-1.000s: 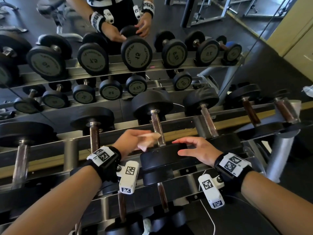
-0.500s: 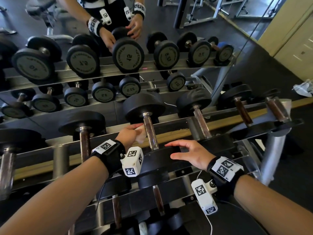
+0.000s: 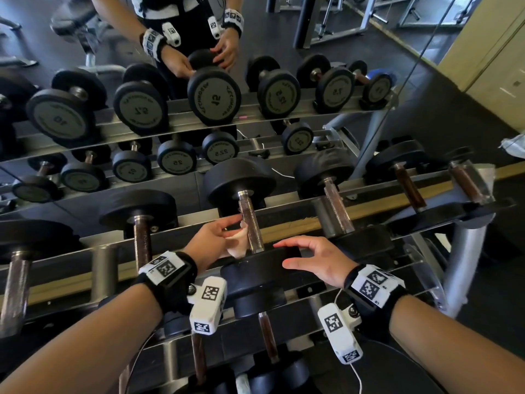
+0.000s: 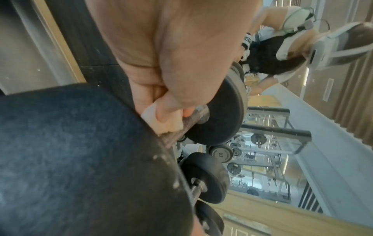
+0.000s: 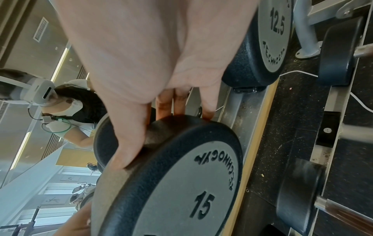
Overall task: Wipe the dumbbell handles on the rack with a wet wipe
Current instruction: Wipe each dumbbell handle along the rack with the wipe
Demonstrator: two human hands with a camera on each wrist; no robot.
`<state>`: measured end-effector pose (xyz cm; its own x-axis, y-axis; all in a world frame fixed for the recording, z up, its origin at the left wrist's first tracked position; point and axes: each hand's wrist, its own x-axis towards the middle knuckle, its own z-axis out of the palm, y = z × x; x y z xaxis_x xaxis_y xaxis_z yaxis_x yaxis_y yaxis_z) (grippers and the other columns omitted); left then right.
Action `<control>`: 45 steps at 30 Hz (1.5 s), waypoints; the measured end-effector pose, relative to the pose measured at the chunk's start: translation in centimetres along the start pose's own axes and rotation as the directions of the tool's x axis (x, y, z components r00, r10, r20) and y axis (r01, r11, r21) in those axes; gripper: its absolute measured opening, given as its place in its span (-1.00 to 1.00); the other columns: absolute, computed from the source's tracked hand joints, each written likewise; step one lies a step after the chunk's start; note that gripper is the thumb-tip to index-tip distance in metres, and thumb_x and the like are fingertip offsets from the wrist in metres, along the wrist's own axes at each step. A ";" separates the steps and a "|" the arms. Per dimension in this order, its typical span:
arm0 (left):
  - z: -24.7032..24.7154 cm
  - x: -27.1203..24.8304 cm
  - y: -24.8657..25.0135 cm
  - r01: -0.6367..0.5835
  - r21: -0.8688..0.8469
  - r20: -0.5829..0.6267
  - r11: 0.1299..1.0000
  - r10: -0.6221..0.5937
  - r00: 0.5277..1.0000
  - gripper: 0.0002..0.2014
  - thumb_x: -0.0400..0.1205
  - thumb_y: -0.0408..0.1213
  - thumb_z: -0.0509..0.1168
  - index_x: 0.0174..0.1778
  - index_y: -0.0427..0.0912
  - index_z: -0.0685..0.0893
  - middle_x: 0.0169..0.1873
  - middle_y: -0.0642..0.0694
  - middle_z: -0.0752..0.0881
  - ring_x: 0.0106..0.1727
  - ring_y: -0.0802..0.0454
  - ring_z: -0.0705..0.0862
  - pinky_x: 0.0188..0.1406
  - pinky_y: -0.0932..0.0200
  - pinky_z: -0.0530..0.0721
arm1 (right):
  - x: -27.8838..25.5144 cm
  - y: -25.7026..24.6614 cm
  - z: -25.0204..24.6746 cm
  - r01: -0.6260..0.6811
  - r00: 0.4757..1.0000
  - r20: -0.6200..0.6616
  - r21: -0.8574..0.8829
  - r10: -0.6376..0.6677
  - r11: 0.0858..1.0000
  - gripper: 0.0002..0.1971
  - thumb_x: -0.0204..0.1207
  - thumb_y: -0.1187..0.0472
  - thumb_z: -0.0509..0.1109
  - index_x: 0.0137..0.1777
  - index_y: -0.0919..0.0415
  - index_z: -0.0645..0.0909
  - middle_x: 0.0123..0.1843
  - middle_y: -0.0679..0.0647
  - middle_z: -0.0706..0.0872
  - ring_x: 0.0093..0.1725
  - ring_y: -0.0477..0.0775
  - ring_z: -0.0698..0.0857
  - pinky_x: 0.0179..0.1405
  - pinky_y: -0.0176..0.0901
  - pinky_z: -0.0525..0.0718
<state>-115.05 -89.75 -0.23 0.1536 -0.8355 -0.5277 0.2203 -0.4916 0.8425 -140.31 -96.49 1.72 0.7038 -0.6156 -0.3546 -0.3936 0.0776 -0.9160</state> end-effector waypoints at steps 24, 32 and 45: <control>-1.7 0.7 0.4 -0.015 -0.057 -0.264 0.998 -0.001 0.964 -0.68 0.74 -0.52 0.16 0.40 -0.39 0.61 0.09 -0.29 0.71 0.07 -0.14 0.67 -0.08 0.14 0.70 | -0.1 0.1 0.0 0.012 1.000 -0.007 -0.035 -0.013 0.999 -0.64 0.47 0.16 0.59 0.27 -0.10 0.74 0.21 -0.21 0.79 0.26 -0.23 0.70 0.47 -0.14 0.55; 1.9 -0.3 -1.4 -0.065 0.044 -0.094 0.997 0.069 0.993 -0.73 0.74 -0.43 0.23 0.32 -0.25 0.72 0.05 -0.19 0.83 0.02 0.02 0.73 0.23 0.13 0.67 | 0.0 0.4 0.1 0.022 0.999 -0.028 -0.015 -0.023 1.000 -0.63 0.44 0.17 0.61 0.24 -0.09 0.76 0.21 -0.18 0.79 0.27 -0.21 0.70 0.51 -0.08 0.54; -0.1 -0.2 1.6 -0.187 0.274 -0.154 0.943 0.235 0.960 -0.63 0.74 -0.51 0.17 0.43 -0.22 0.64 0.17 -0.11 0.77 0.19 0.06 0.68 0.27 0.25 0.59 | 0.1 0.4 -0.2 0.039 0.999 -0.022 -0.047 -0.040 0.998 -0.63 0.46 0.20 0.60 0.27 -0.02 0.75 0.18 -0.20 0.79 0.22 -0.34 0.69 0.24 -0.56 0.51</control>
<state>-114.60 -90.36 1.16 0.3472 -0.8797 -0.3251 -0.0852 -0.3748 0.9232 -140.50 -96.68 1.39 0.7058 -0.6353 -0.3135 -0.3934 0.0165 -0.9192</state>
